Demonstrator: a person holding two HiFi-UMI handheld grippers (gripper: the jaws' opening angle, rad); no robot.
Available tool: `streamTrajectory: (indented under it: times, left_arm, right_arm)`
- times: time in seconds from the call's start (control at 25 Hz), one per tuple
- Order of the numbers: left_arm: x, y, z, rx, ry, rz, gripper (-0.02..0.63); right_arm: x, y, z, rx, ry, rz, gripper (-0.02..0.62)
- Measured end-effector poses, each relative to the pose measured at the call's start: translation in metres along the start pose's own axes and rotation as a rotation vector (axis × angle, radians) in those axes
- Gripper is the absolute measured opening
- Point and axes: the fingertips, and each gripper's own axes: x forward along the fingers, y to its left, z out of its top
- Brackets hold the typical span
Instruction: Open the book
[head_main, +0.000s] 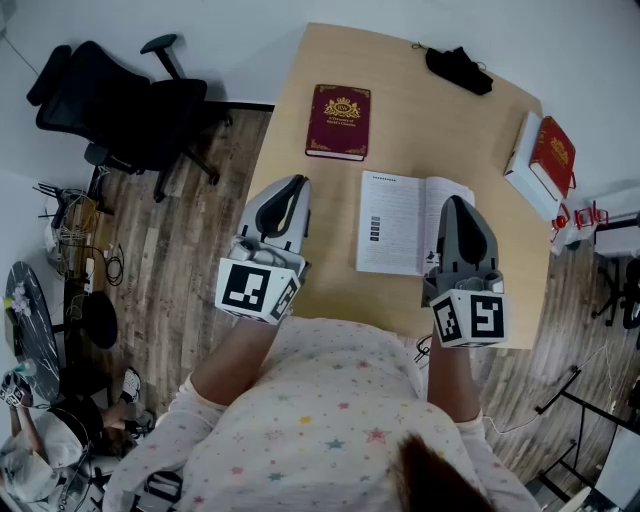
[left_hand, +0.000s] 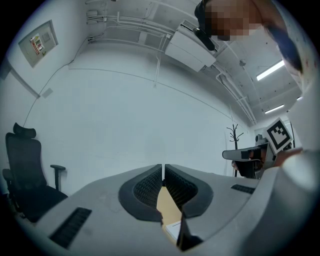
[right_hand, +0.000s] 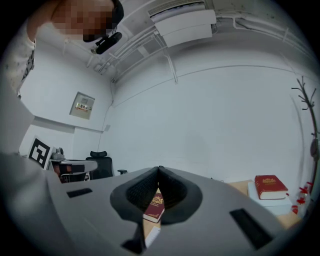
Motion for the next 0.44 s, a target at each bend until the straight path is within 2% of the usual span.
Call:
streamTrajectory:
  times: [0.44]
  left_arm:
    - [-0.0033,-0.0018,0.0007,-0.001,0.001,0.002,0.026]
  right_arm:
    - [-0.0036,0.0003,-0.0007,0.009,-0.002,0.002,0.000]
